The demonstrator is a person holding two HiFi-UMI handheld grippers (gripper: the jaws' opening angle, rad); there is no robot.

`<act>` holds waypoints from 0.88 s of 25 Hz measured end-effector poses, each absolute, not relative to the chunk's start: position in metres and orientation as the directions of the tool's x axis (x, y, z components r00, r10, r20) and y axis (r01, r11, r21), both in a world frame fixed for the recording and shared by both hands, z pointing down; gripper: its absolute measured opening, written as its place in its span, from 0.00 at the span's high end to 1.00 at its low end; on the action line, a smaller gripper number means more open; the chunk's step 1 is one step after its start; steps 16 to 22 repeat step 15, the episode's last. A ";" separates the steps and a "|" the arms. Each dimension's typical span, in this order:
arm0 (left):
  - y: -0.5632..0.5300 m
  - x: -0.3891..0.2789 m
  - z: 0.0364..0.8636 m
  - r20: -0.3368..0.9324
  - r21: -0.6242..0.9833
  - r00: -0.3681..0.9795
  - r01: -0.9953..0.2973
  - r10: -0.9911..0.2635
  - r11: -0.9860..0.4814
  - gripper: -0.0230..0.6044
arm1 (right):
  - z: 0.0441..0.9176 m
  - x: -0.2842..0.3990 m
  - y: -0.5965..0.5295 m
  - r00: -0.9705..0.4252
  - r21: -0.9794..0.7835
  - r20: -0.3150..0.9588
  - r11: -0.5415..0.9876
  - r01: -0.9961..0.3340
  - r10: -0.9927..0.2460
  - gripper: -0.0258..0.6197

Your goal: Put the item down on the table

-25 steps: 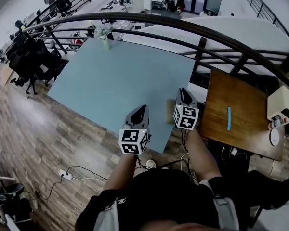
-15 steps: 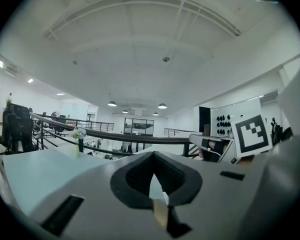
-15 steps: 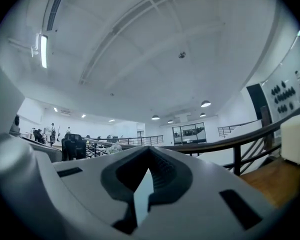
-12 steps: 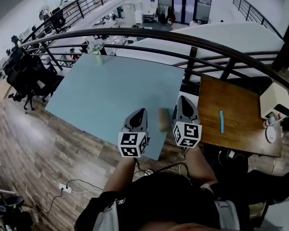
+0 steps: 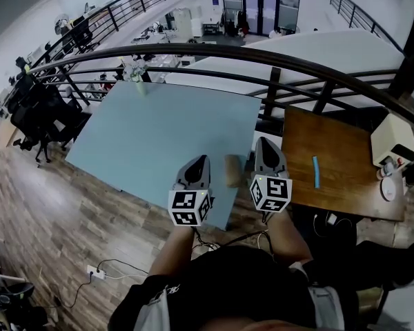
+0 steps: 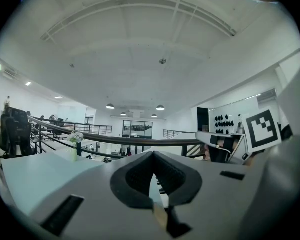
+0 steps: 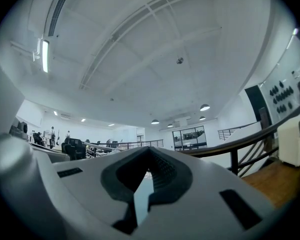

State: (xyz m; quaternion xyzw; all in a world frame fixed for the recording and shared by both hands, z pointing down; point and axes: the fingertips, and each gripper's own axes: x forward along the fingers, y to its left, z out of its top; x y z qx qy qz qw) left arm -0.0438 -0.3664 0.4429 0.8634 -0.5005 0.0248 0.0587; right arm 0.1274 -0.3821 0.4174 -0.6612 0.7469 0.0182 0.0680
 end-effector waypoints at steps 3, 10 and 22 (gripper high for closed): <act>-0.365 -0.043 0.443 0.104 0.076 0.497 -0.868 -0.862 -0.491 0.95 | 0.415 0.132 -0.381 -0.110 -0.065 -0.128 0.119 -0.991 -0.986 0.96; -0.360 -0.039 0.443 0.106 0.074 0.499 -0.867 -0.860 -0.493 0.95 | 0.414 0.137 -0.378 -0.108 -0.076 -0.128 0.118 -0.990 -0.986 0.96; -0.357 -0.037 0.435 0.077 0.071 0.501 -0.865 -0.862 -0.496 0.95 | 0.415 0.138 -0.376 -0.112 -0.061 -0.127 0.120 -0.991 -0.986 0.96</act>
